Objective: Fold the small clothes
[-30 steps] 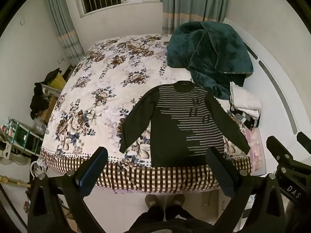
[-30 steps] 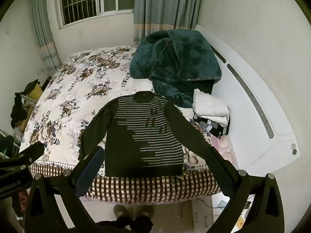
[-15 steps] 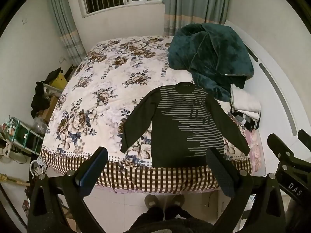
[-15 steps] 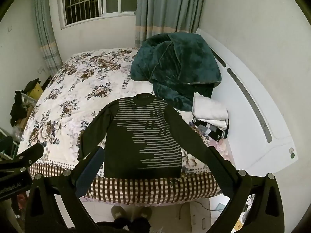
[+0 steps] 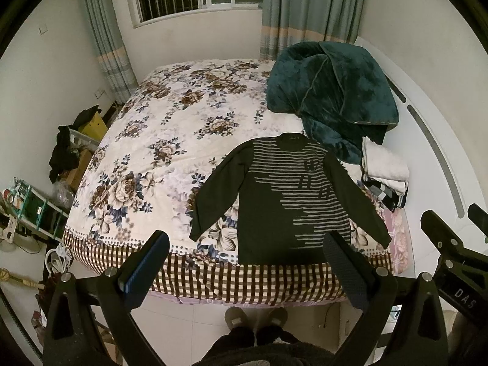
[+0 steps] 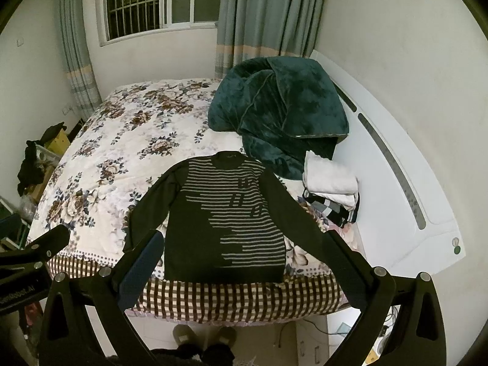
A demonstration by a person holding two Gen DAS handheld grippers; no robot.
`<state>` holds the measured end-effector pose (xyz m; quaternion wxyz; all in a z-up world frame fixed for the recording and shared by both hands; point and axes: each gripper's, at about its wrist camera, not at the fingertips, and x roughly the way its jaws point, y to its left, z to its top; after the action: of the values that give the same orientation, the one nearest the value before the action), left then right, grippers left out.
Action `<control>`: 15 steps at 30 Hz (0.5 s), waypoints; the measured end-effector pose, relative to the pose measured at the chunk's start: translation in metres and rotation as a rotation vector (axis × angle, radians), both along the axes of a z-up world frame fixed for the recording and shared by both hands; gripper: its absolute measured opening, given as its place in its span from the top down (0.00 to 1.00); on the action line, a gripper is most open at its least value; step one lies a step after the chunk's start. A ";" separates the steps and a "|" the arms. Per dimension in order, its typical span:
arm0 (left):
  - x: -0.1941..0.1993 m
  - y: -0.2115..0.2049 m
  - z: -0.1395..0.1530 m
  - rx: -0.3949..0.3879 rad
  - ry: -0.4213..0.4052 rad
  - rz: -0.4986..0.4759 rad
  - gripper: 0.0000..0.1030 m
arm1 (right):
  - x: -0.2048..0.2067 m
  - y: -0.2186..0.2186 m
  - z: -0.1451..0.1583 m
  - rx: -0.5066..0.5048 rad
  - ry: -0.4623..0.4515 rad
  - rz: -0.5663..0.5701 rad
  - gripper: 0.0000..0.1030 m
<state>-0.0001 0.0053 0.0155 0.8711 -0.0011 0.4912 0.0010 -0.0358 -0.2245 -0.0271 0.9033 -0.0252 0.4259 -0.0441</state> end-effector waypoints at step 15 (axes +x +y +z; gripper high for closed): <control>-0.001 0.001 0.002 -0.002 -0.010 0.000 0.00 | 0.001 0.003 0.012 0.007 -0.008 -0.003 0.00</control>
<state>-0.0010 0.0064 0.0180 0.8734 -0.0021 0.4869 0.0007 -0.0349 -0.2212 -0.0156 0.9050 -0.0214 0.4226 -0.0440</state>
